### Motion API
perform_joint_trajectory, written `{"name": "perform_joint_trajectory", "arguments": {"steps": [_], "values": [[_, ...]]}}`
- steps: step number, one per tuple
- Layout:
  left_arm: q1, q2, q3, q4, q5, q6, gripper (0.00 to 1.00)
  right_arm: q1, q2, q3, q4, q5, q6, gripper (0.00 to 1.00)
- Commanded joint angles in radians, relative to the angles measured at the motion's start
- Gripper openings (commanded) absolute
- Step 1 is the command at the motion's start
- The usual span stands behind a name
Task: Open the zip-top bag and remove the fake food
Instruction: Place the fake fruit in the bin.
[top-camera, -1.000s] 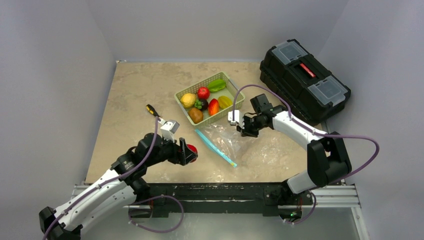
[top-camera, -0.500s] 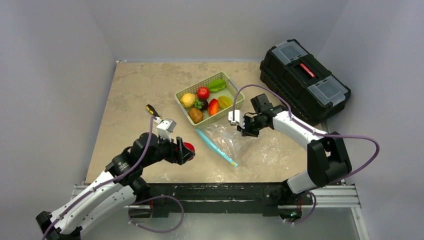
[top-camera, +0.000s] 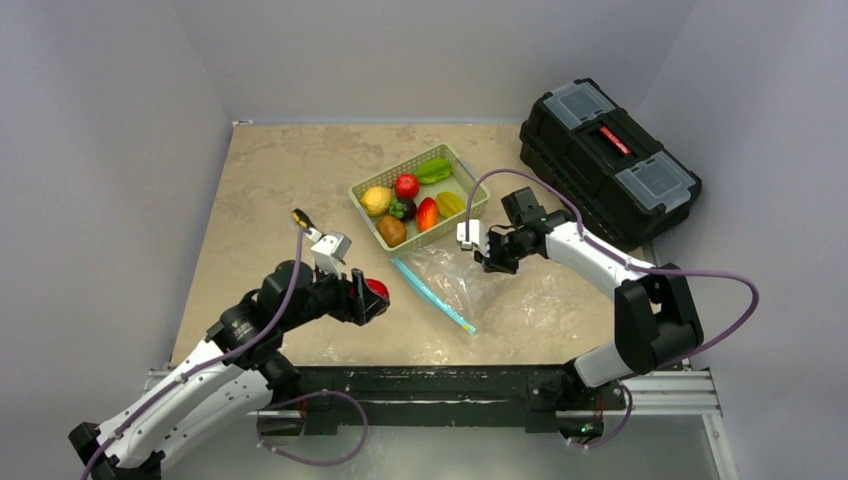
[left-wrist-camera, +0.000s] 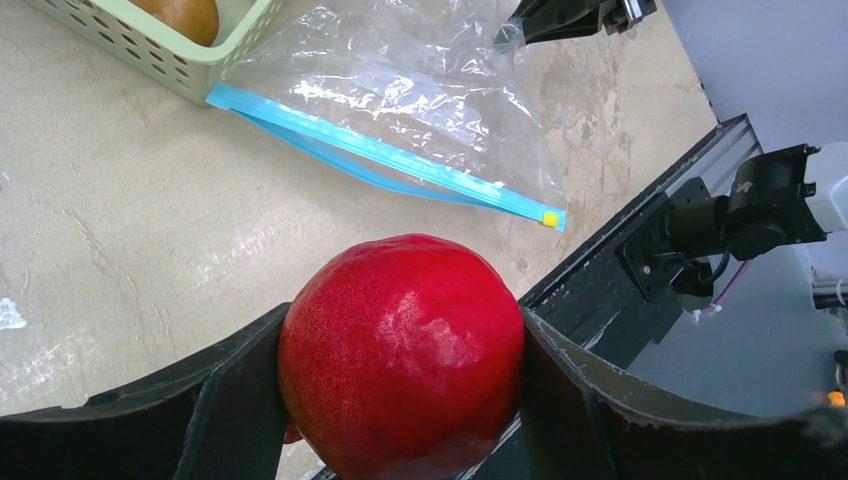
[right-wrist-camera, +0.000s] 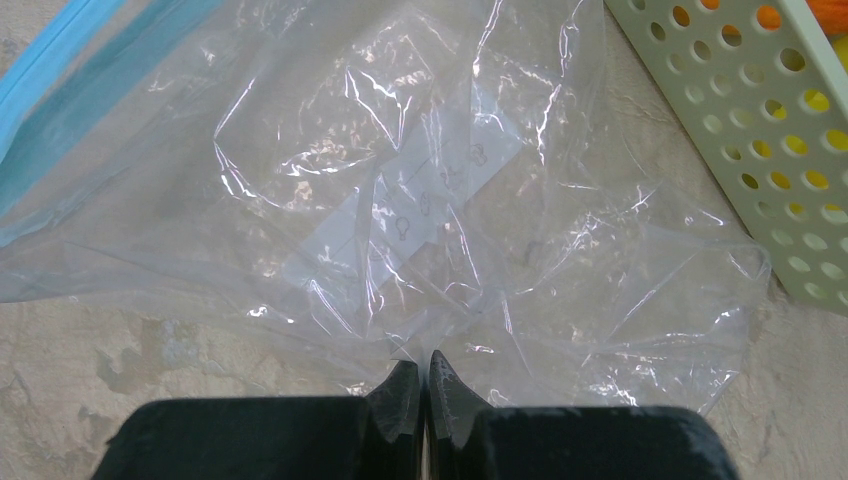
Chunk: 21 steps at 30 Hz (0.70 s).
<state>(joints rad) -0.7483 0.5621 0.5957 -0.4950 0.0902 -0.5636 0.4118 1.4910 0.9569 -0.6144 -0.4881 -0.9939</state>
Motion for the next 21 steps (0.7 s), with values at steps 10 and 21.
{"name": "perform_joint_trajectory", "arguments": {"steps": [10, 21], "values": [[0.057, 0.079, 0.095, 0.062, -0.012, 0.057, 0.00, -0.003, -0.006, 0.016, -0.011, -0.002, -0.012, 0.00], [0.250, 0.182, 0.098, 0.222, 0.199, 0.023, 0.00, -0.002, 0.002, 0.019, -0.017, -0.006, -0.012, 0.00]]}}
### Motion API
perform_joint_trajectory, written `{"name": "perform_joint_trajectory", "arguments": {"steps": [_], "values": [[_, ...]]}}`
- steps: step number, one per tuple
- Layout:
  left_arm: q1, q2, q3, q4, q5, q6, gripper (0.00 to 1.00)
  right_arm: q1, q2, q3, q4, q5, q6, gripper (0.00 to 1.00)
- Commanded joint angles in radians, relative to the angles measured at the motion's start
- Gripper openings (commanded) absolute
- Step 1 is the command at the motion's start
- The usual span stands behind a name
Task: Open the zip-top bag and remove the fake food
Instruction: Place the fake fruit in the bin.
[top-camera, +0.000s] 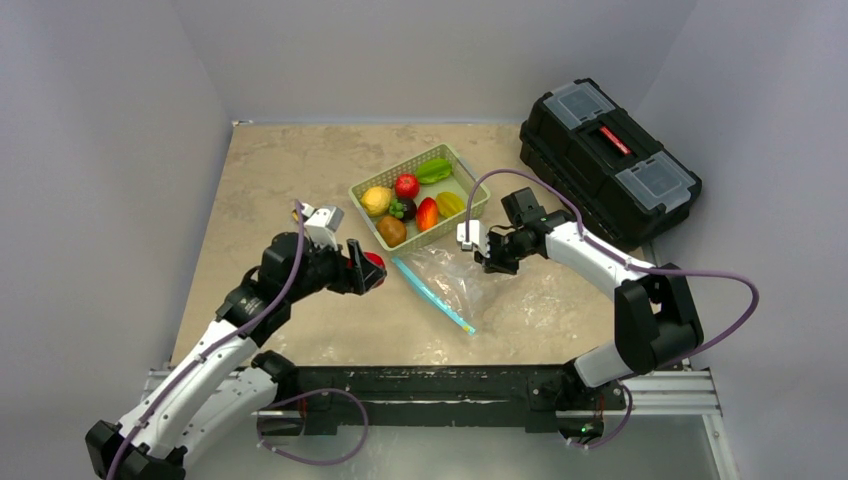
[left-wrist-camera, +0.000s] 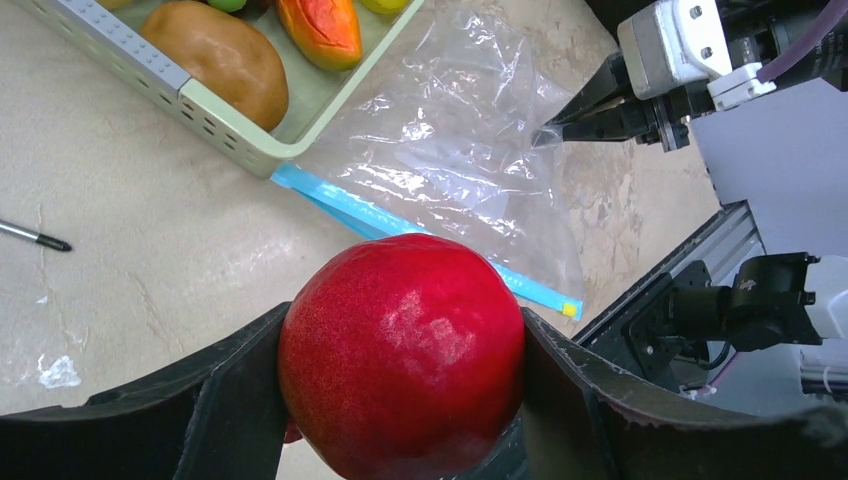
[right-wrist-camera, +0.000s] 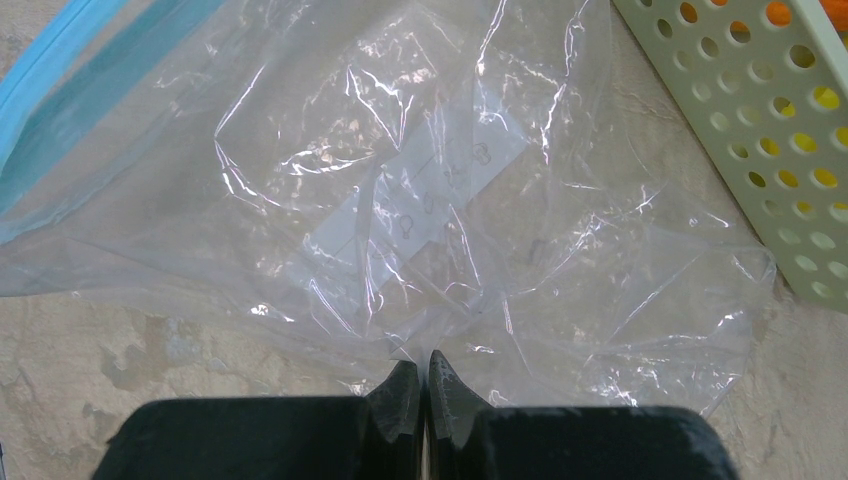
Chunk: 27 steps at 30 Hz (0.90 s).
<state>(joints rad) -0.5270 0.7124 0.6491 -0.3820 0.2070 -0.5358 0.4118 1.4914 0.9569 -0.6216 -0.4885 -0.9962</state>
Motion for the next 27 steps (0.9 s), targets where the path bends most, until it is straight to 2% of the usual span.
{"name": "perform_joint_trajectory", "arguments": {"steps": [1, 27], "values": [[0.034, 0.045, 0.049, 0.117, 0.085, -0.007, 0.00, -0.004, 0.002, 0.019, -0.009, -0.005, -0.010, 0.00], [0.128, 0.315, 0.138, 0.282, 0.075, -0.039, 0.00, -0.003, 0.013, 0.025, -0.016, -0.016, -0.013, 0.00]]}}
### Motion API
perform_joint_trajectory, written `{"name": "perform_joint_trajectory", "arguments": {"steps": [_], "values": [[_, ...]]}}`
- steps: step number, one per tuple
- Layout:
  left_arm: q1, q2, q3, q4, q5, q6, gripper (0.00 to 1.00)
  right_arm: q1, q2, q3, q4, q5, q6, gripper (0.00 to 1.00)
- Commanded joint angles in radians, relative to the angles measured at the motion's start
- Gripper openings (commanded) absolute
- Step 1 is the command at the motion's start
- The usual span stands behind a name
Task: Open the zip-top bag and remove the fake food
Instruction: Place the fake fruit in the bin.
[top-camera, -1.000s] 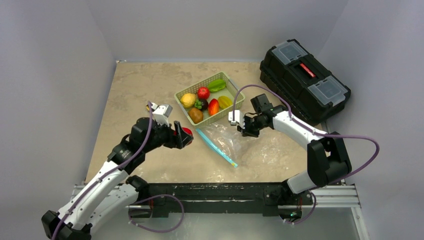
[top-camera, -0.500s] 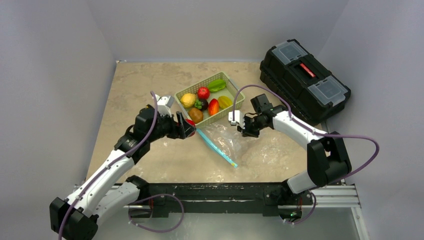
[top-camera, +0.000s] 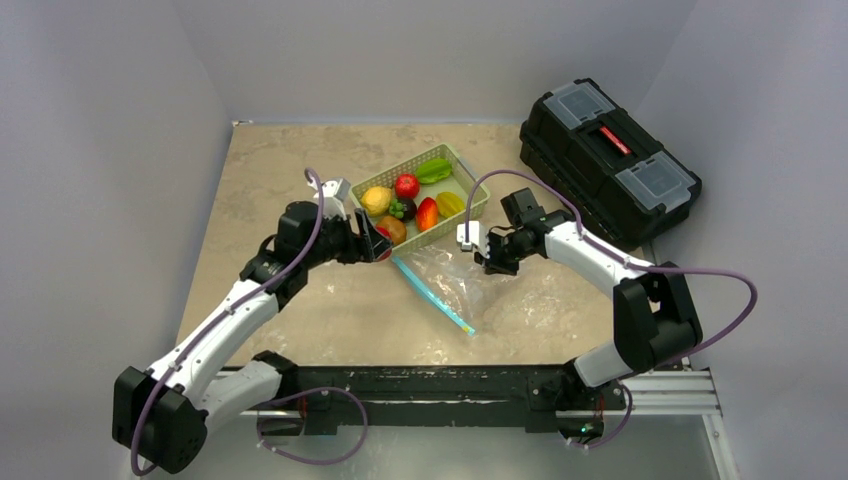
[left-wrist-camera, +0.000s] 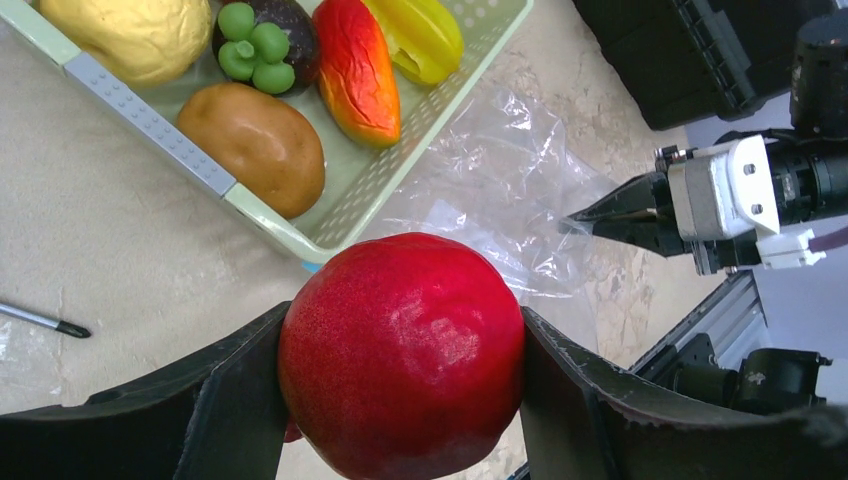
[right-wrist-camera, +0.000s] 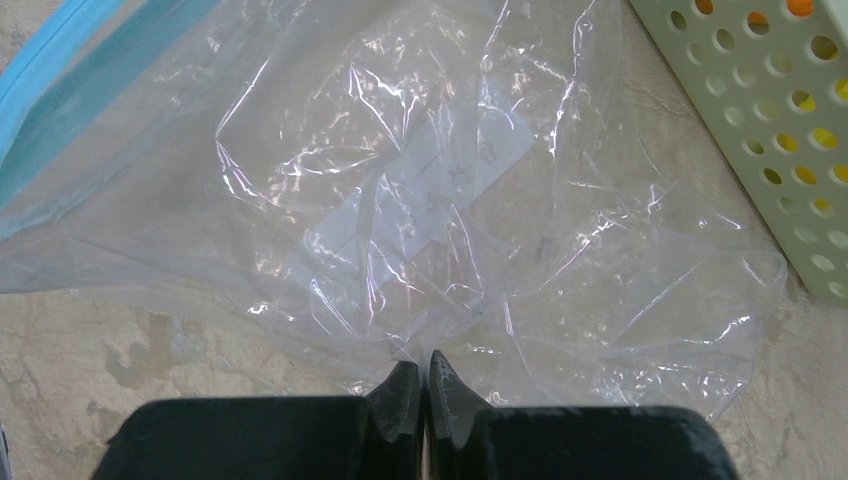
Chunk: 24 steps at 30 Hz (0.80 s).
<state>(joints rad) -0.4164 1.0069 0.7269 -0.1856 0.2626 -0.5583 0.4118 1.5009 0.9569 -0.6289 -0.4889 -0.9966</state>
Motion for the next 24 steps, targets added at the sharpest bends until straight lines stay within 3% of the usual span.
{"name": "perform_joint_trajectory", "arguments": {"steps": [1, 24], "values": [[0.020, 0.029, 0.066, 0.091, 0.021, -0.018, 0.00, -0.003, 0.002, 0.025, -0.009, -0.016, -0.012, 0.00], [0.065, 0.159, 0.124, 0.123, 0.070, -0.018, 0.00, -0.003, 0.006, 0.025, -0.008, -0.014, -0.011, 0.00]]}}
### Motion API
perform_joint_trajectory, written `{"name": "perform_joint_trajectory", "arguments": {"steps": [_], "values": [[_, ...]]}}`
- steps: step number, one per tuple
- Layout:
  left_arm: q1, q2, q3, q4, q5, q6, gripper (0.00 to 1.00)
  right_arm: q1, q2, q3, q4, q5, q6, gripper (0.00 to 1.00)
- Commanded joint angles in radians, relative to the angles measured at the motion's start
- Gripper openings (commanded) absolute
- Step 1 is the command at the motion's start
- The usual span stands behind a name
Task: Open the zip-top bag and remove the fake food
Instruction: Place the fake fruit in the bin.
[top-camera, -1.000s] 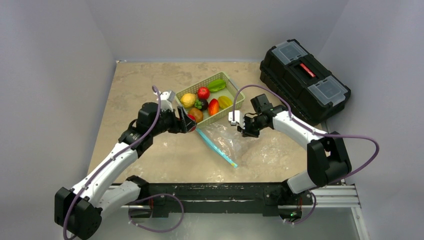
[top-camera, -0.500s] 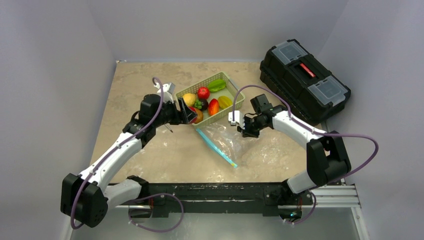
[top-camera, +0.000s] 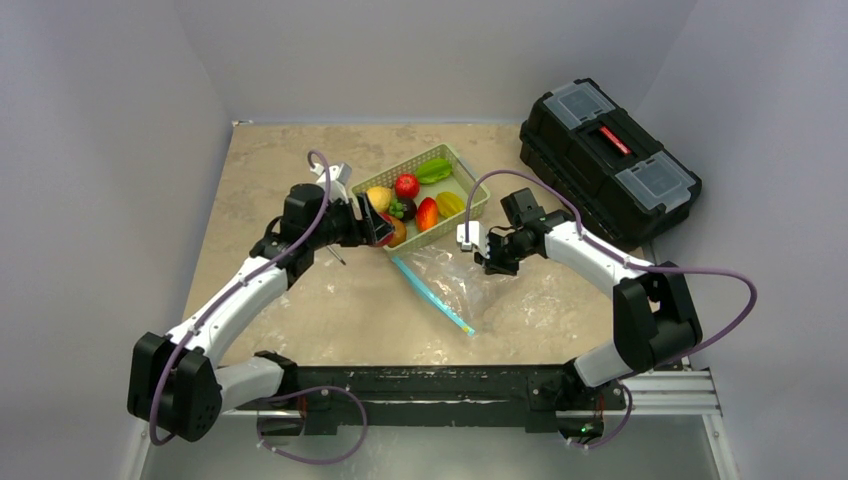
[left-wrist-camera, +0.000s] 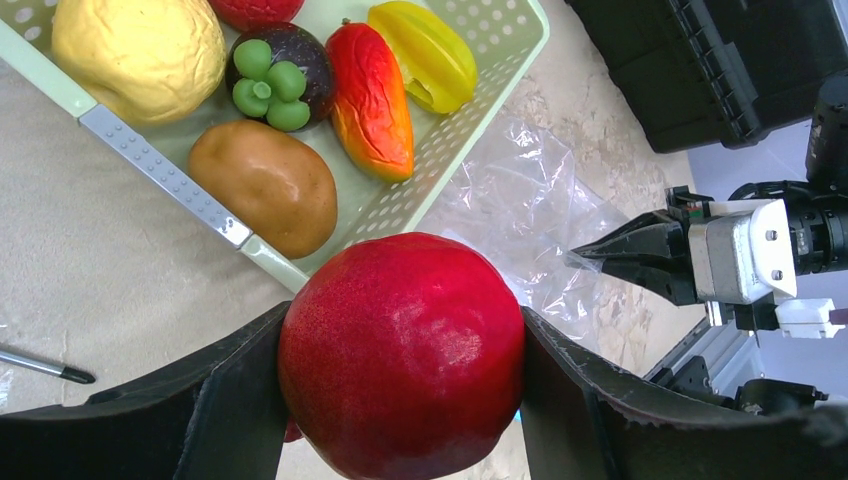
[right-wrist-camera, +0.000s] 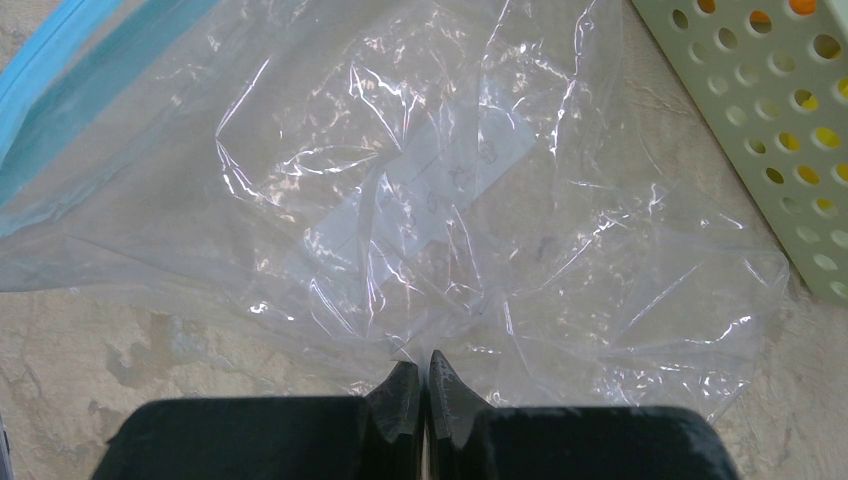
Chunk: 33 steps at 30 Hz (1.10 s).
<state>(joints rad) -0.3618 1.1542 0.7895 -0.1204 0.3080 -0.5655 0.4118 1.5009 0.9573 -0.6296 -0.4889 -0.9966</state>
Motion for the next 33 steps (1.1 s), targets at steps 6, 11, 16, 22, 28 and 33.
{"name": "perform_joint_trajectory", "arguments": {"steps": [6, 11, 16, 22, 28, 33], "values": [[0.016, 0.060, 0.095, 0.059, 0.030, -0.010, 0.00, -0.003, 0.004, 0.026, -0.007, -0.013, -0.011, 0.00], [0.020, 0.115, 0.133, 0.061, 0.032, -0.009, 0.00, -0.002, 0.004, 0.026, -0.007, -0.013, -0.011, 0.00], [0.022, 0.180, 0.191, 0.047, 0.029, -0.004, 0.00, -0.004, 0.005, 0.026, -0.006, -0.013, -0.011, 0.00], [0.023, 0.287, 0.273, 0.014, 0.022, 0.012, 0.00, -0.003, 0.003, 0.026, -0.008, -0.013, -0.010, 0.00], [0.022, 0.430, 0.385, -0.051, 0.046, 0.028, 0.03, -0.003, 0.002, 0.026, -0.008, -0.013, -0.011, 0.00], [0.021, 0.520, 0.459, -0.093, 0.069, 0.034, 0.25, -0.003, 0.004, 0.026, -0.008, -0.011, -0.011, 0.00]]}}
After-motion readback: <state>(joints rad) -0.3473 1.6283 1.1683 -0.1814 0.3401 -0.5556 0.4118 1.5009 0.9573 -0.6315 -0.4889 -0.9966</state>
